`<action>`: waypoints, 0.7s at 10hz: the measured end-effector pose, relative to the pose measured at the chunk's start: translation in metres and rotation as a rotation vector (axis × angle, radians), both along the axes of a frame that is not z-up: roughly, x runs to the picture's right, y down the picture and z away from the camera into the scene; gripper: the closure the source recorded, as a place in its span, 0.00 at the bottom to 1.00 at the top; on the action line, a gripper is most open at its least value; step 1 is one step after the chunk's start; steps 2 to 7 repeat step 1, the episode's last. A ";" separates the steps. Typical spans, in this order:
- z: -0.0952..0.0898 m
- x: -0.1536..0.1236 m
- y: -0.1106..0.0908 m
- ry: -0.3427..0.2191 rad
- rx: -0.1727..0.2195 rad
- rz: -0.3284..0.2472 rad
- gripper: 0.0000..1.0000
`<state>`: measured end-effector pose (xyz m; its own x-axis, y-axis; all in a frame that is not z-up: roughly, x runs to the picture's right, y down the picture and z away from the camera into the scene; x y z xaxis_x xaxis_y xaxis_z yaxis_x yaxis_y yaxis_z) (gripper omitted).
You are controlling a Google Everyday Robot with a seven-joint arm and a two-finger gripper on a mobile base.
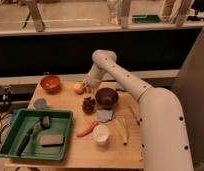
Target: Place grapes in table surface
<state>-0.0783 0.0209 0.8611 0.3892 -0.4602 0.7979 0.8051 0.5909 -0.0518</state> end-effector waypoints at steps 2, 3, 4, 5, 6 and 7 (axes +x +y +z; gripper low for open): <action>-0.003 0.000 -0.001 -0.005 -0.004 0.001 0.23; -0.003 0.000 -0.001 -0.005 -0.004 0.001 0.23; -0.003 0.000 -0.001 -0.005 -0.004 0.001 0.23; -0.003 0.000 -0.001 -0.005 -0.004 0.001 0.23; -0.003 0.000 -0.001 -0.005 -0.004 0.001 0.23; -0.003 0.000 -0.001 -0.005 -0.004 0.001 0.23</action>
